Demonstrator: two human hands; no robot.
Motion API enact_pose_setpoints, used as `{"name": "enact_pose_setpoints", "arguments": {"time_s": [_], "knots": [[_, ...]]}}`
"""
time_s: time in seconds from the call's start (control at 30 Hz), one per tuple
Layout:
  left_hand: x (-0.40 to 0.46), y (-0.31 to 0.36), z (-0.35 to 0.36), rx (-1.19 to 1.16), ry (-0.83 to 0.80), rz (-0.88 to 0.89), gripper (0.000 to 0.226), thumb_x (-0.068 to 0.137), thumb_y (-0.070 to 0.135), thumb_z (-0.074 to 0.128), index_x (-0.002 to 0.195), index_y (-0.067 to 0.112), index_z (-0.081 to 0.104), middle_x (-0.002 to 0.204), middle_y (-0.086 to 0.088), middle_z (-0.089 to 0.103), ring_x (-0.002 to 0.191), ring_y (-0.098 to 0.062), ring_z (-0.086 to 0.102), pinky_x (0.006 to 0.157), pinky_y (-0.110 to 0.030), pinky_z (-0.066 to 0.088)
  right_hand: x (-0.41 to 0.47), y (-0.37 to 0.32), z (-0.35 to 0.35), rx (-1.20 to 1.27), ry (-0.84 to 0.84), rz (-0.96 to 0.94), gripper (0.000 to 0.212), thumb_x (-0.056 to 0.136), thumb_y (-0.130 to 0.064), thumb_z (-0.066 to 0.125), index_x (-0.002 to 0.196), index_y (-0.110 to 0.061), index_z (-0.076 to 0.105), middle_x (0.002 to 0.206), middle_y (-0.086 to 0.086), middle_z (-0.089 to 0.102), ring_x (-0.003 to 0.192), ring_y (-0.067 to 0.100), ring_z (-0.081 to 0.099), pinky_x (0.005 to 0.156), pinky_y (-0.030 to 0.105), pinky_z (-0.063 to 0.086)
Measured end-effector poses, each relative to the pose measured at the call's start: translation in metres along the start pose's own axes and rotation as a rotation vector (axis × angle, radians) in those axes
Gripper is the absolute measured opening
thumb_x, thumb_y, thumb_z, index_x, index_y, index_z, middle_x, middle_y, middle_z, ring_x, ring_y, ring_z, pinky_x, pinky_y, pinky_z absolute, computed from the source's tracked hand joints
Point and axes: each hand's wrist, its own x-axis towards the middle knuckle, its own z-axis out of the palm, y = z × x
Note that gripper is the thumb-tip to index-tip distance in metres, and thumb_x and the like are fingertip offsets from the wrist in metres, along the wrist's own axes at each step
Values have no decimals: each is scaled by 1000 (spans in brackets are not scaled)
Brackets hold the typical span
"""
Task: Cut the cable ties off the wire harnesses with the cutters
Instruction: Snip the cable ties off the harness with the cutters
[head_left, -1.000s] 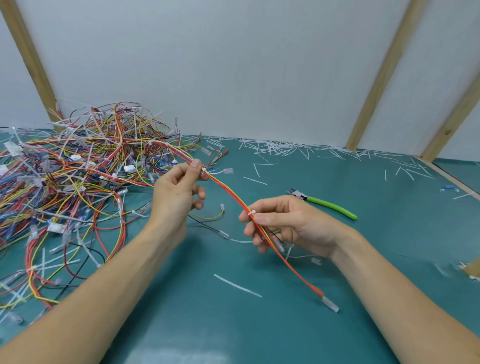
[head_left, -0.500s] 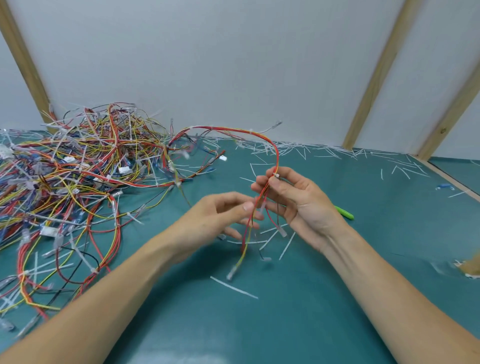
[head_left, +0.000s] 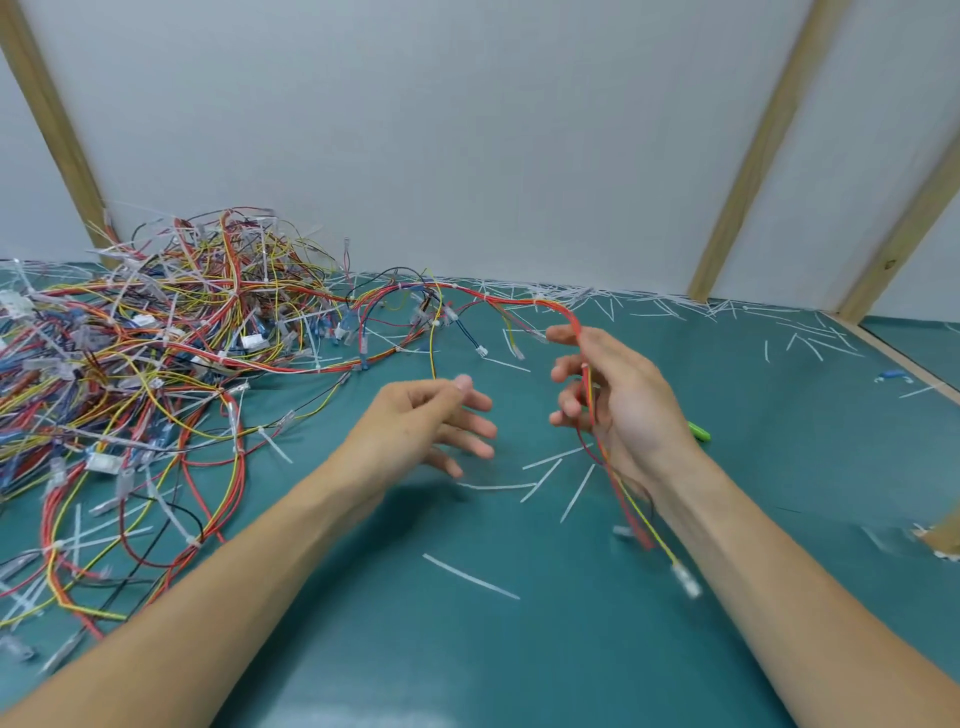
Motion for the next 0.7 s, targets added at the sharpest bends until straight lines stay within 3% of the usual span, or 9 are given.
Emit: {"name": "enact_pose_setpoints", "arguments": {"time_s": [0.1,0.2,0.3,0.37,0.43,0.5,0.6,0.67,0.7], "knots": [[10,-1,-14,-56,405,45,32,104,32,52,83,12,66,57,4,58,45,-9,54,38,-21,35,-5,3,1,-69,-169,-24,25,105,-21,51,106,-17,76,74,-3,53,46,10,37,46,23,42],[17,2,-37,-185,670,-2,28,103,38,48,88,18,58,70,4,58,53,-6,55,47,-23,38,-12,-1,-2,-77,-462,63,21,97,-24,59,102,-21,80,70,-6,52,44,7,32,45,20,32],[16,7,-48,-404,478,-211,53,100,60,37,104,12,60,98,-4,71,80,-14,68,66,-32,48,-20,-9,-7,-180,-851,260,21,89,-25,63,98,-21,82,62,-8,57,44,5,38,43,16,30],[16,8,-44,-493,322,-296,65,96,66,41,107,5,61,100,-7,74,75,-16,68,64,-29,49,-25,-11,-6,-339,-1096,343,22,89,-25,65,103,-23,82,61,-6,59,44,6,41,43,14,34],[16,8,-38,-543,230,-289,58,94,61,51,101,5,65,97,-7,74,59,-12,63,63,-26,47,-27,-10,-4,-471,-1222,396,22,92,-23,66,107,-19,81,64,5,60,47,14,44,44,14,37],[15,8,-33,-512,188,-222,41,94,50,58,93,11,69,93,-2,75,48,-5,55,58,-24,46,-26,-8,-4,-545,-1227,451,19,92,-19,68,105,-10,80,70,18,64,51,26,47,46,15,43],[11,11,-28,-448,194,-90,25,81,41,70,88,19,78,79,8,71,50,0,53,53,-17,46,-24,-5,-8,-609,-1137,488,17,94,-20,71,106,-14,80,87,10,76,66,24,68,66,31,58],[9,12,-26,-316,214,50,25,84,35,70,103,21,78,70,10,65,55,0,51,54,-11,41,-19,-5,-10,-628,-988,350,18,98,-22,67,109,-13,79,105,8,77,88,26,74,76,41,59],[8,12,-24,-206,203,150,24,91,28,66,111,19,75,67,10,62,56,1,49,52,-10,38,-16,-5,-11,-585,-849,258,18,99,-23,65,105,-13,79,108,9,77,92,25,74,74,38,60]]}}
